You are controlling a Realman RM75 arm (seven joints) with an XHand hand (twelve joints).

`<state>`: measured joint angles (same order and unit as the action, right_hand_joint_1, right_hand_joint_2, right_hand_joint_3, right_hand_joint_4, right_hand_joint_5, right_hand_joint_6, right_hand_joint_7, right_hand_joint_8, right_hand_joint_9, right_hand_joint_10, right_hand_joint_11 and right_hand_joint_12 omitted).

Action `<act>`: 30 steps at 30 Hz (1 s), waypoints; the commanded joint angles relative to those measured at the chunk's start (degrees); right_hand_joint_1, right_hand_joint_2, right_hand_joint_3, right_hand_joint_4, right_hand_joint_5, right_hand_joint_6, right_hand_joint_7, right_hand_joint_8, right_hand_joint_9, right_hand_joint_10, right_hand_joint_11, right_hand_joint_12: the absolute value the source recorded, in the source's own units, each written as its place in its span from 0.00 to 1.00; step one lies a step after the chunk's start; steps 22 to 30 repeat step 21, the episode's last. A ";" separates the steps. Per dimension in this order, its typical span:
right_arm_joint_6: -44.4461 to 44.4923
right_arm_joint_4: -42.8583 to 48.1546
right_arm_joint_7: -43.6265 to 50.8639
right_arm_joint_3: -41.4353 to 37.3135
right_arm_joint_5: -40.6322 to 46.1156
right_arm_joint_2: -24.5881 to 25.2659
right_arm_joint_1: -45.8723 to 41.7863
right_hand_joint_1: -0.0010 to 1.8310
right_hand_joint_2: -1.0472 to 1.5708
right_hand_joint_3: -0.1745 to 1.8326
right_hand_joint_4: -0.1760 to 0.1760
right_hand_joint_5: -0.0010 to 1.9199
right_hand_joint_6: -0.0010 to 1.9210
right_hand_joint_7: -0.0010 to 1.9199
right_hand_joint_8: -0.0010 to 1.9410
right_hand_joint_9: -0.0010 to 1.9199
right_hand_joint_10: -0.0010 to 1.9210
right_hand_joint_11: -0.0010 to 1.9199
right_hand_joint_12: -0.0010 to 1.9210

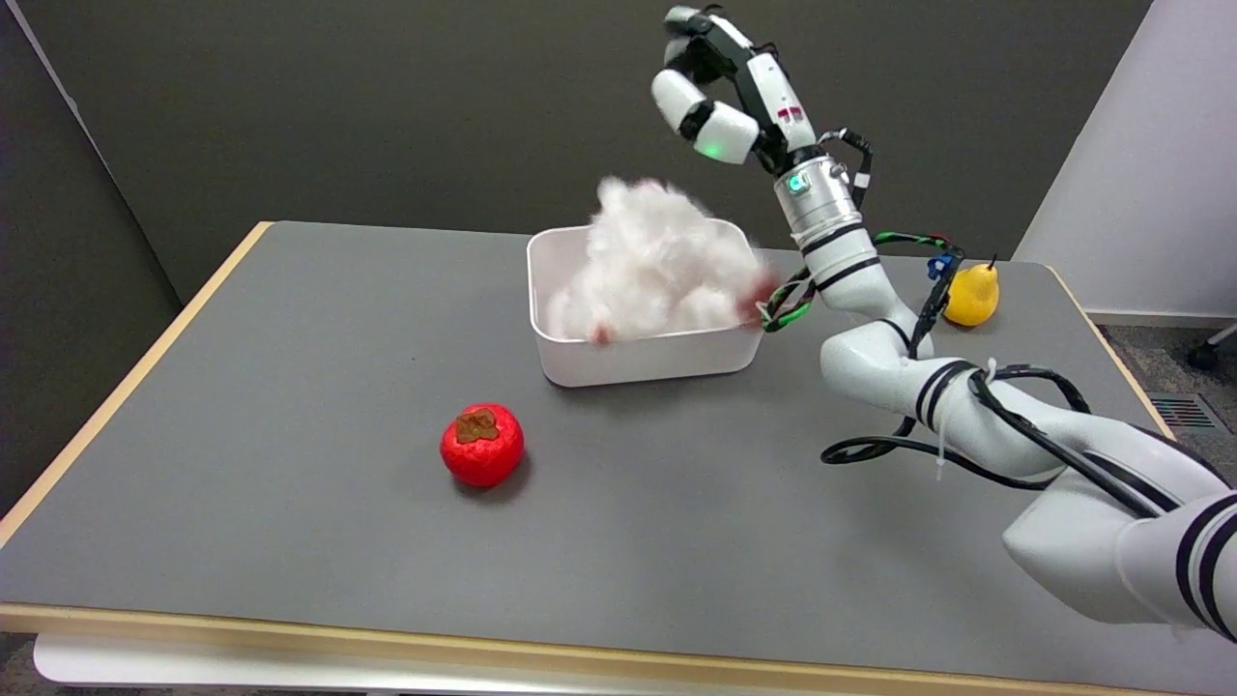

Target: Place the plush toy into the white box.

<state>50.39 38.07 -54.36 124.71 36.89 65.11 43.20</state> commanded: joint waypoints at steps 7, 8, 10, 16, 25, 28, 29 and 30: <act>0.76 16.34 -8.65 -12.41 17.76 -8.57 -19.63 0.21 0.63 0.45 0.50 0.00 0.03 0.00 0.00 0.00 0.00 0.00 0.14; 2.58 16.52 -8.65 -12.41 20.01 -8.57 -20.04 0.20 0.63 0.46 0.50 0.00 0.02 0.00 0.00 0.00 0.00 0.00 0.12; 7.62 17.41 -8.67 -12.51 26.74 -8.58 -21.07 0.20 0.64 0.46 0.50 0.00 0.02 0.00 0.00 0.00 0.00 0.00 0.10; 14.22 17.95 -17.65 -18.51 38.65 -10.14 -24.88 0.20 0.64 0.56 0.53 0.00 0.04 0.00 0.04 0.00 0.07 0.00 0.20; 14.61 13.39 -24.38 -22.40 38.94 -14.55 -29.76 0.21 0.64 0.57 0.51 0.00 0.04 0.01 0.03 0.00 0.12 0.00 0.25; 14.61 13.39 -24.38 -22.40 38.94 -14.55 -29.76 0.21 0.64 0.57 0.51 0.00 0.04 0.01 0.03 0.00 0.12 0.00 0.25; 14.61 13.39 -24.38 -22.40 38.94 -14.55 -29.76 0.21 0.64 0.57 0.51 0.00 0.04 0.01 0.03 0.00 0.12 0.00 0.25; 14.61 13.39 -24.38 -22.40 38.94 -14.55 -29.76 0.21 0.64 0.57 0.51 0.00 0.04 0.01 0.03 0.00 0.12 0.00 0.25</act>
